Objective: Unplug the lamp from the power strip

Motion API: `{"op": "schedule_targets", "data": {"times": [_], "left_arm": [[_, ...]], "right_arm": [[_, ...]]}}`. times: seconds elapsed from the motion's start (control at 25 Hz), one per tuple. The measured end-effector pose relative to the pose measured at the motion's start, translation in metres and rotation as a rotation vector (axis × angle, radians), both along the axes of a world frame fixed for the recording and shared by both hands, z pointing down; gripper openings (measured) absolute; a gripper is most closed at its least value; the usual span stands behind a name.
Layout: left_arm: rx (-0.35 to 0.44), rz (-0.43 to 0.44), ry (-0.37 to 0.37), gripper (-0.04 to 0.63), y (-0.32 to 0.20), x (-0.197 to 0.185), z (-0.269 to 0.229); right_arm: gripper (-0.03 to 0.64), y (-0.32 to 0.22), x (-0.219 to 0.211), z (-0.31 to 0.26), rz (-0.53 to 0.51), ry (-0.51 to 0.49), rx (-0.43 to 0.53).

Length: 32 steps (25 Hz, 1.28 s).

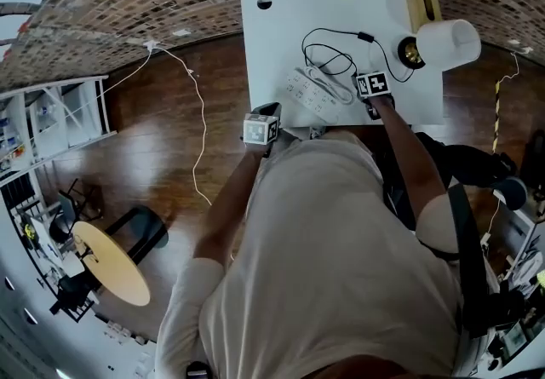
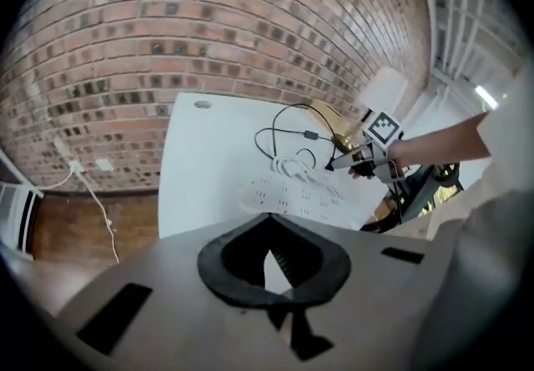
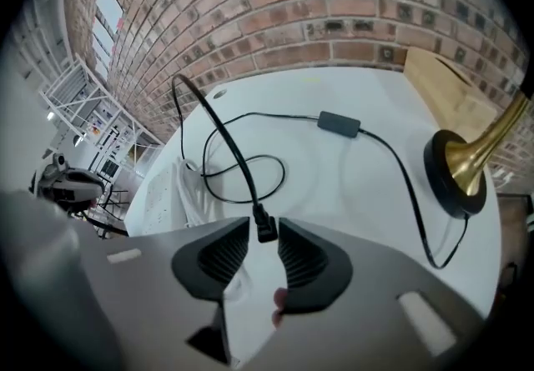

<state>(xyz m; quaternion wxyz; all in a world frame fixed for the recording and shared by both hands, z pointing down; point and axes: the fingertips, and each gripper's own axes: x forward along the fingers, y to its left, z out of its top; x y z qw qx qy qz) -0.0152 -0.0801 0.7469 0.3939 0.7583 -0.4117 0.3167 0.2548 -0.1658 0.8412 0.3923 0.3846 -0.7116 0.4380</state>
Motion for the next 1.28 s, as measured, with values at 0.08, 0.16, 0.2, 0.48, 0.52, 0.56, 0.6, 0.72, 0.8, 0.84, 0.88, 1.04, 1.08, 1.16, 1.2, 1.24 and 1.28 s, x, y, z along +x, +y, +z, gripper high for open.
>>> {"op": "schedule_targets", "data": {"times": [0.08, 0.16, 0.2, 0.48, 0.52, 0.56, 0.6, 0.72, 0.8, 0.84, 0.88, 1.04, 1.08, 1.16, 1.2, 1.24, 1.28], "left_arm": [[-0.023, -0.109, 0.034, 0.004, 0.012, -0.014, 0.008], [-0.046, -0.228, 0.069, 0.003, 0.022, -0.028, 0.007], [-0.051, -0.284, 0.085, 0.003, 0.022, -0.036, 0.004], [0.226, -0.473, 0.407, 0.003, -0.038, -0.060, -0.082], [0.267, -0.476, 0.466, 0.003, -0.043, -0.062, -0.098], [0.289, -0.474, 0.506, 0.003, -0.046, -0.063, -0.110], [0.299, -0.467, 0.527, 0.003, -0.048, -0.066, -0.118], [0.308, -0.439, 0.532, 0.003, -0.057, -0.071, -0.130], [0.307, -0.426, 0.542, 0.003, -0.061, -0.073, -0.137], [0.304, -0.417, 0.547, 0.003, -0.061, -0.073, -0.141], [0.303, -0.401, 0.546, 0.003, -0.062, -0.072, -0.144], [0.327, -0.260, 0.464, 0.003, -0.069, -0.078, -0.156], [0.337, -0.233, 0.443, 0.003, -0.071, -0.084, -0.158], [0.348, -0.209, 0.427, 0.003, -0.074, -0.098, -0.161], [0.351, -0.204, 0.430, 0.003, -0.074, -0.104, -0.163], [0.354, -0.196, 0.433, 0.003, -0.075, -0.110, -0.166], [0.359, -0.183, 0.434, 0.003, -0.076, -0.115, -0.168]], "right_arm": [[0.187, -0.002, 0.008, -0.007, 0.035, 0.001, 0.054], [0.257, 0.000, 0.015, -0.027, 0.089, -0.012, 0.119], [0.279, -0.003, 0.015, -0.042, 0.110, -0.029, 0.161], [0.270, -0.037, -0.005, -0.161, 0.114, -0.075, 0.562], [0.268, -0.037, -0.011, -0.176, 0.098, -0.059, 0.618], [0.267, -0.036, -0.017, -0.188, 0.078, -0.044, 0.662], [0.260, -0.033, -0.025, -0.197, 0.057, -0.035, 0.693], [0.219, -0.027, -0.050, -0.211, -0.006, -0.034, 0.749], [0.178, -0.022, -0.061, -0.222, -0.040, -0.013, 0.803], [0.146, -0.020, -0.065, -0.230, -0.051, 0.010, 0.844], [0.126, -0.021, -0.068, -0.239, -0.055, 0.038, 0.886], [0.104, -0.030, -0.076, -0.268, 0.017, 0.112, 0.966], [0.104, -0.031, -0.082, -0.273, 0.028, 0.115, 0.972], [0.104, -0.029, -0.095, -0.279, 0.025, 0.119, 0.979], [0.101, -0.027, -0.102, -0.280, 0.022, 0.120, 0.980], [0.100, -0.025, -0.107, -0.281, 0.027, 0.121, 0.980], [0.098, -0.023, -0.111, -0.283, 0.038, 0.122, 0.979]]}}
